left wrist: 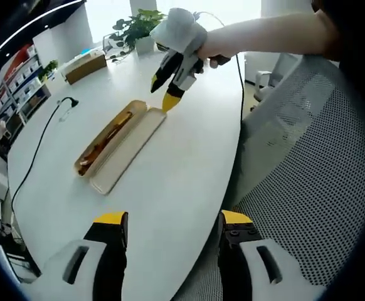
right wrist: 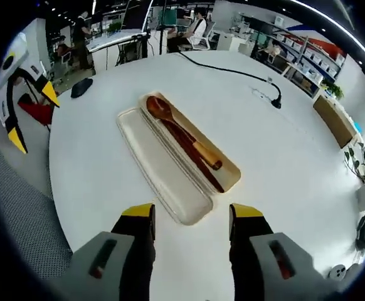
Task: Arrange the utensils inside the cutlery case until each visible utensil rests in its matching compartment.
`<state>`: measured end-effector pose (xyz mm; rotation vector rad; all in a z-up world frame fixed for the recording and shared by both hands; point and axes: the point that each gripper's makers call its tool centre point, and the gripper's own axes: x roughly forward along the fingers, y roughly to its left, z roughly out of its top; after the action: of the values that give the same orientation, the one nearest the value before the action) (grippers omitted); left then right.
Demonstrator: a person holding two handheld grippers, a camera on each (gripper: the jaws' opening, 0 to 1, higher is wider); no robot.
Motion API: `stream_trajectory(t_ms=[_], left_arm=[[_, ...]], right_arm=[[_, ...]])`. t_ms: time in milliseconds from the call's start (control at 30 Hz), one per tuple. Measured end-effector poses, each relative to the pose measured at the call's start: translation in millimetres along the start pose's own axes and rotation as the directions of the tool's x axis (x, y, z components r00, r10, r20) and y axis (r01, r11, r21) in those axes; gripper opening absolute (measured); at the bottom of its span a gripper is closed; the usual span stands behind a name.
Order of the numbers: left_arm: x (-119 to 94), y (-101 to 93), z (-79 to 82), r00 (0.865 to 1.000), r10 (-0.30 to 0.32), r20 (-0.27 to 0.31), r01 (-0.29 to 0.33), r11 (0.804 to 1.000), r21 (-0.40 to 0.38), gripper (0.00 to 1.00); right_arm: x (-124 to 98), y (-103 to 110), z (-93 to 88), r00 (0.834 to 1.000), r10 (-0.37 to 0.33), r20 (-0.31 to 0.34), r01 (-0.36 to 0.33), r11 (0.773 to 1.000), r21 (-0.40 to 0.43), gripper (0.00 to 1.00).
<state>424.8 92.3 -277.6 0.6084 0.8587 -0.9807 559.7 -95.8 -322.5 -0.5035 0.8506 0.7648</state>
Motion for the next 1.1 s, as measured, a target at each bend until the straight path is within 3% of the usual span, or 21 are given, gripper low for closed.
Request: stream_trajectory(t_ms=[200, 300, 333, 367, 433, 500, 567, 700, 800, 900, 1100], left_arm=[[-0.5, 2.8, 1.5, 1.000, 0.010, 0.012, -0.010, 1.000, -0.020, 0.61], [-3.1, 9.7, 1.3, 0.999, 0.044, 0.018, -0.043, 0.999, -0.015, 0.62], [-6.6, 16.3, 4.7, 0.996, 0.078, 0.037, -0.078, 0.997, -0.019, 0.63], [-13.3, 25.0, 14.8, 0.989, 0.119, 0.093, -0.117, 0.993, -0.026, 0.63], [-22.3, 32.4, 22.1, 0.981, 0.147, 0.127, -0.140, 0.989, -0.056, 0.68], [-30.4, 40.7, 29.2, 0.975, 0.159, 0.157, -0.152, 0.987, -0.053, 0.77], [-34.2, 41.9, 41.0, 0.967, 0.124, 0.221, -0.114, 0.992, -0.059, 0.80], [-33.2, 60.7, 34.9, 0.969, 0.109, 0.224, -0.101, 0.994, -0.043, 0.80], [-25.6, 77.5, 26.0, 0.973, 0.115, 0.198, -0.119, 0.993, 0.007, 0.80], [-15.9, 95.8, 15.6, 0.979, 0.137, 0.149, -0.138, 0.990, -0.005, 0.78], [7.3, 111.7, 13.8, 0.985, 0.110, 0.133, -0.113, 0.994, 0.014, 0.78]], right_arm=[[7.6, 12.2, -7.4, 0.999, 0.047, -0.024, -0.048, 0.999, -0.024, 0.52], [9.8, 13.2, -7.3, 0.998, 0.057, -0.022, -0.058, 0.998, -0.033, 0.53], [10.7, 12.7, -8.2, 0.998, 0.059, -0.028, -0.060, 0.997, -0.043, 0.54], [10.7, 12.6, -8.7, 0.998, 0.061, -0.031, -0.063, 0.997, -0.049, 0.54], [9.6, 12.8, -8.1, 0.997, 0.069, -0.030, -0.071, 0.995, -0.064, 0.55], [8.1, 13.8, -7.8, 0.996, 0.090, -0.018, -0.091, 0.993, -0.079, 0.56], [9.1, 14.7, -7.2, 0.994, 0.113, -0.002, -0.113, 0.989, -0.098, 0.56], [12.1, 13.9, -7.4, 0.988, 0.151, -0.020, -0.152, 0.974, -0.167, 0.54], [14.3, 6.1, -9.9, 0.989, 0.142, -0.035, -0.147, 0.972, -0.185, 0.54], [16.8, -0.1, -11.6, 0.989, 0.143, -0.037, -0.147, 0.972, -0.185, 0.54], [25.6, 1.4, -16.2, 0.984, 0.165, -0.068, -0.176, 0.959, -0.221, 0.53]])
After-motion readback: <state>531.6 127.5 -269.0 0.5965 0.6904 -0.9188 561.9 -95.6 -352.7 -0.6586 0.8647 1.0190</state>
